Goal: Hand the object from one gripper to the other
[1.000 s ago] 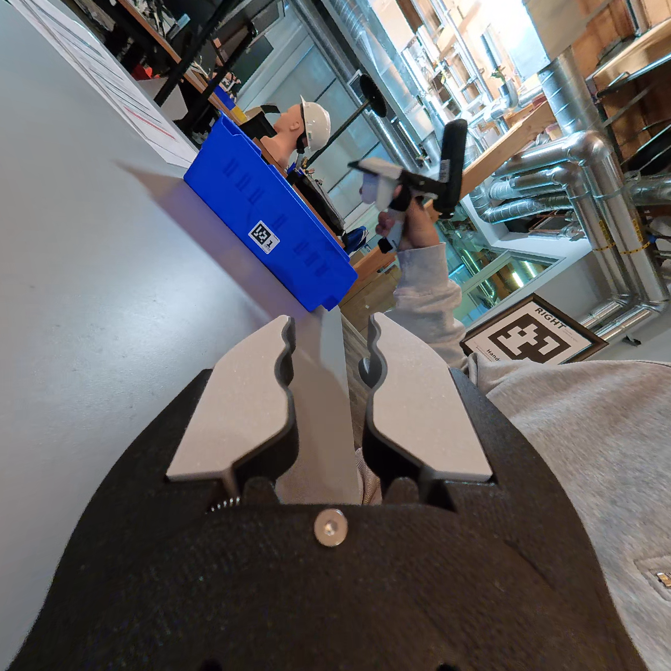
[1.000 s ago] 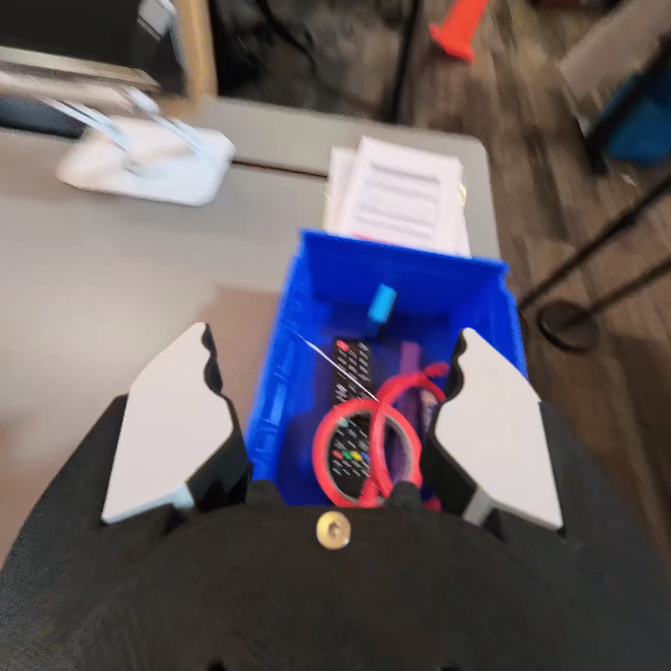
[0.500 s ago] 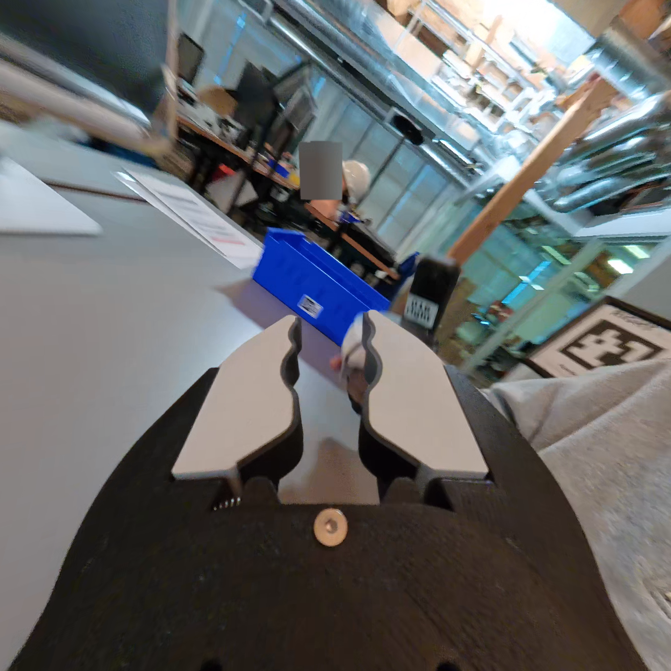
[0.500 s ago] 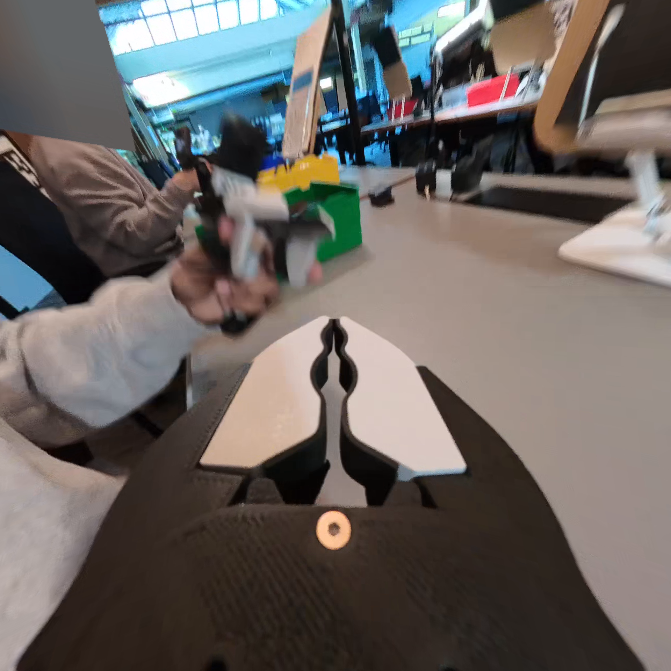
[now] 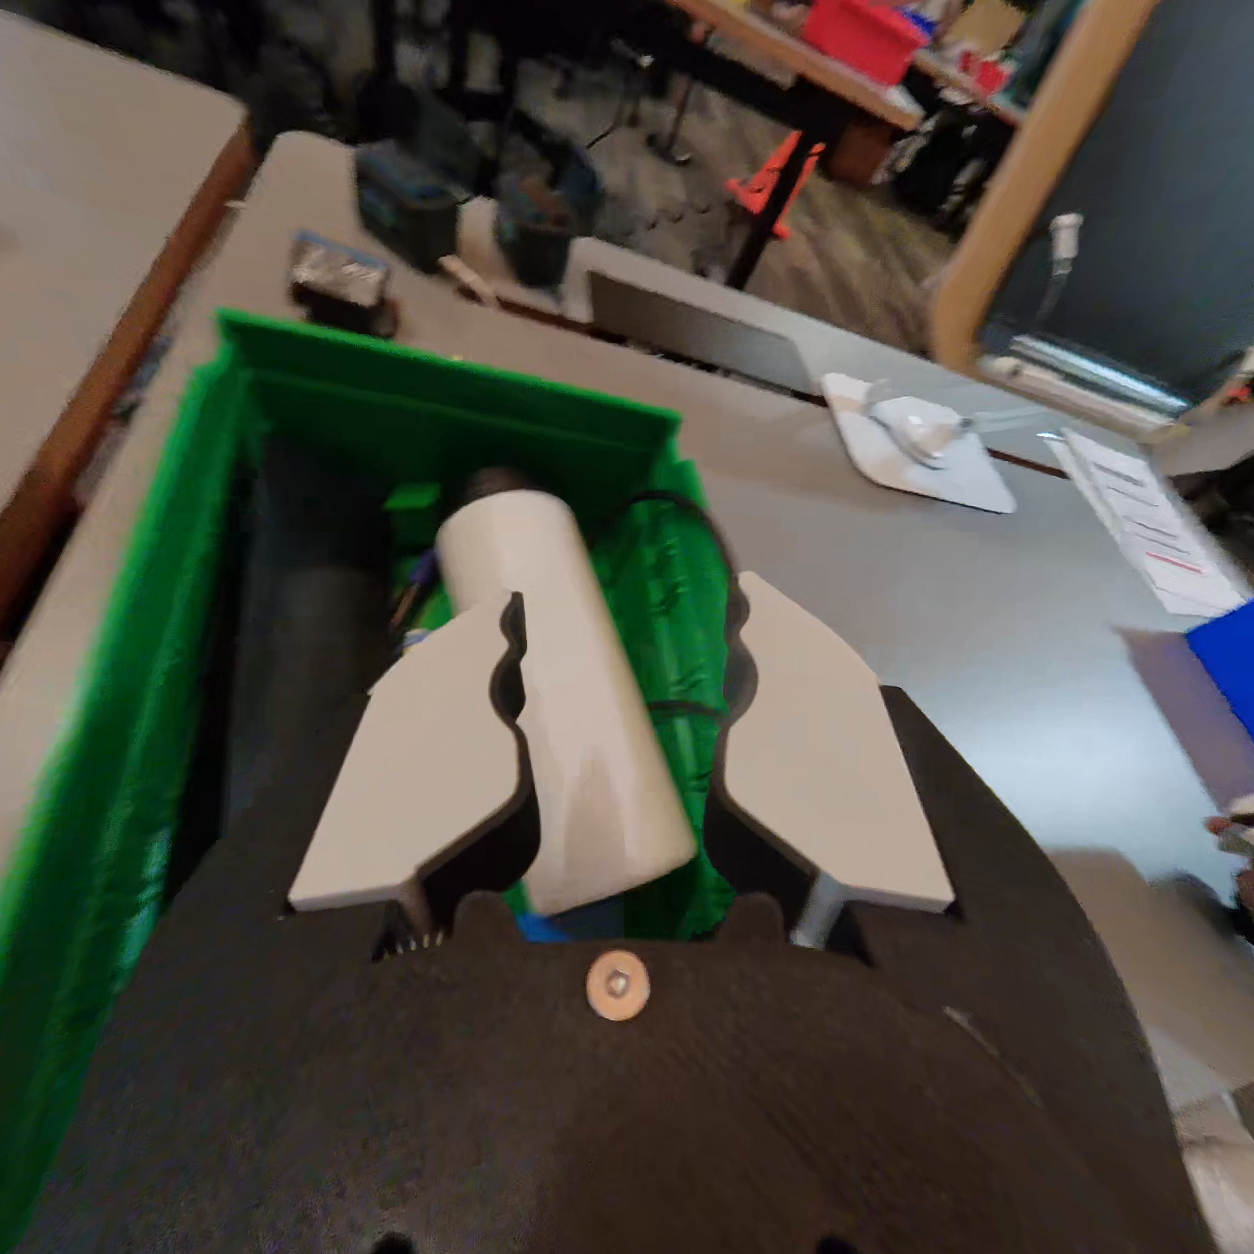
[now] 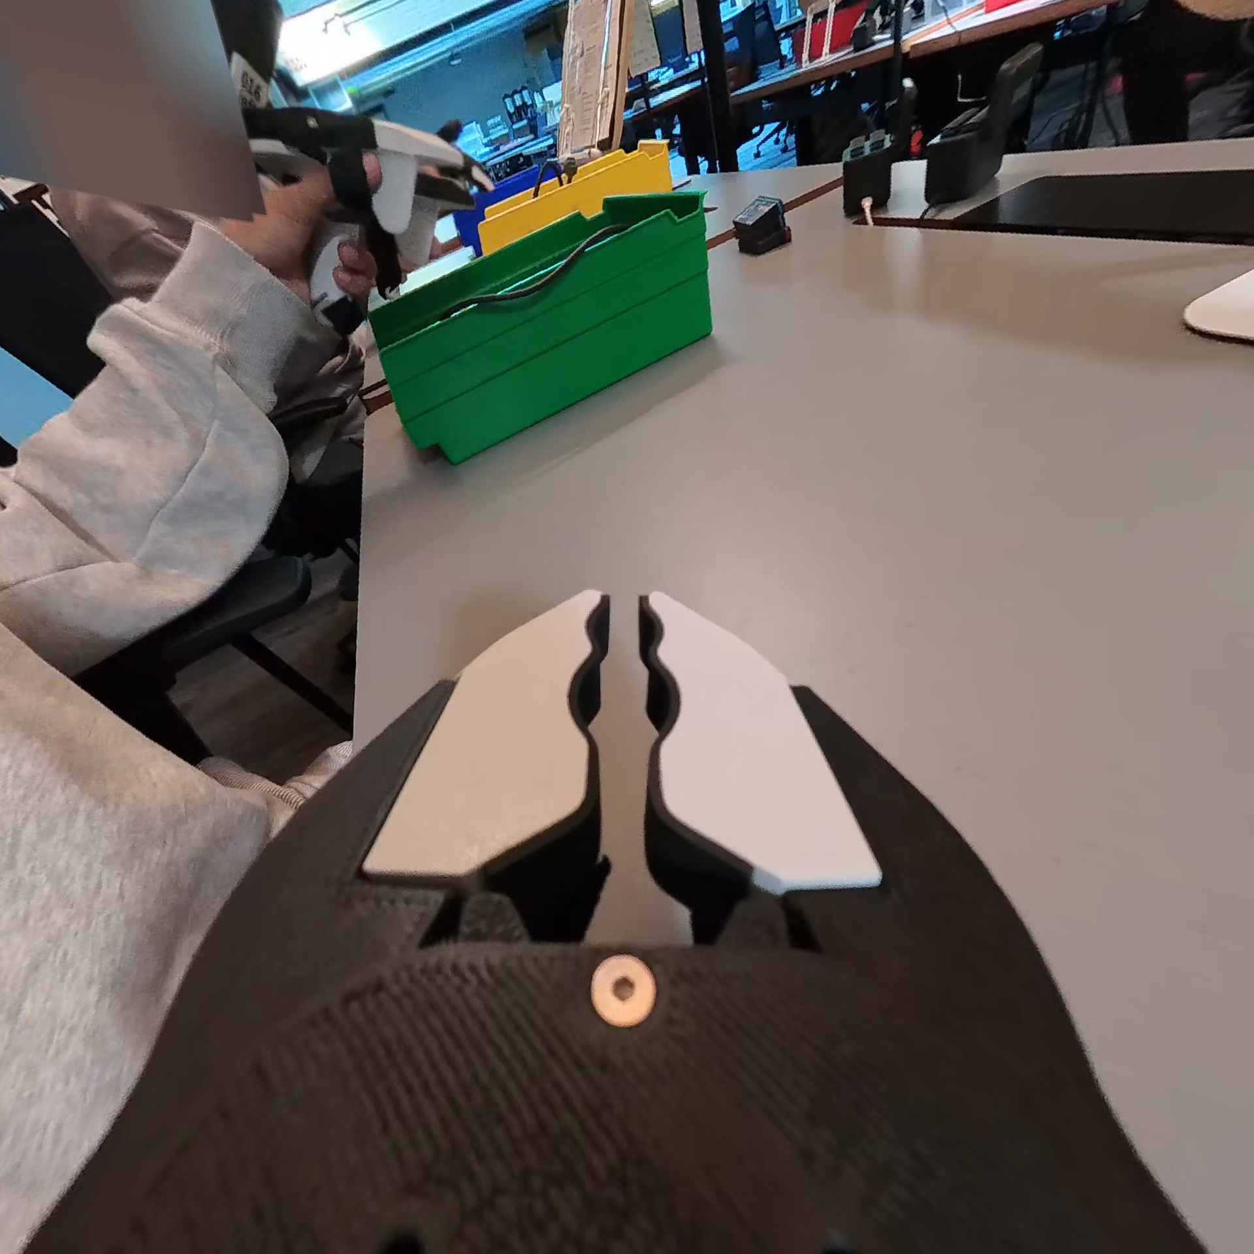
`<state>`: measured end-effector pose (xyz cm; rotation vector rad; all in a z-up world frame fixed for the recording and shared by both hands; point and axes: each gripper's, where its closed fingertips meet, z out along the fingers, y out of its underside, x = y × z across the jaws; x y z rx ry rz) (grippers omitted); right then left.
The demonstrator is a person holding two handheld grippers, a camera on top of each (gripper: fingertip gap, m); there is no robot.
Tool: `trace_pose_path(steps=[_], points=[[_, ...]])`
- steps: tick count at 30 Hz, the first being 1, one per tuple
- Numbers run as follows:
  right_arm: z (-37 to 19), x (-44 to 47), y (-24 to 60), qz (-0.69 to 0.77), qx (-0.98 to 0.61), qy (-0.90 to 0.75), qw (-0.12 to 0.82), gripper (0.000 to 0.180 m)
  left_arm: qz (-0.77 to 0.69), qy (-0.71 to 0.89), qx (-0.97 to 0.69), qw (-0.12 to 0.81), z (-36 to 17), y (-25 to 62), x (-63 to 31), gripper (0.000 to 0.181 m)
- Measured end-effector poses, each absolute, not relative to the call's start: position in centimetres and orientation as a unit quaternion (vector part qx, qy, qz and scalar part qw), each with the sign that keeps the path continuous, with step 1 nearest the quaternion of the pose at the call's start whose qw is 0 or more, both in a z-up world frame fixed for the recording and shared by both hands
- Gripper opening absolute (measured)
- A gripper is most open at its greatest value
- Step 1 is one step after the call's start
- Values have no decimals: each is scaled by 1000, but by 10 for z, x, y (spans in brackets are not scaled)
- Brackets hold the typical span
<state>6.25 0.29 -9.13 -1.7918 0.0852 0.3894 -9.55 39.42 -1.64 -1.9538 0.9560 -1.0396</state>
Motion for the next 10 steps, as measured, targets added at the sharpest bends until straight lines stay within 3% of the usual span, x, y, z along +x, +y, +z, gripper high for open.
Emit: trace_pose_path(steps=[6,10], points=[[-93,59,4,168,-781,30,601,10,-282,369,-824,325,-65,428,-141,47],[-94,57,4,172,-781,32,600,10,-259,385,-839,283,-92,424,-138,20]])
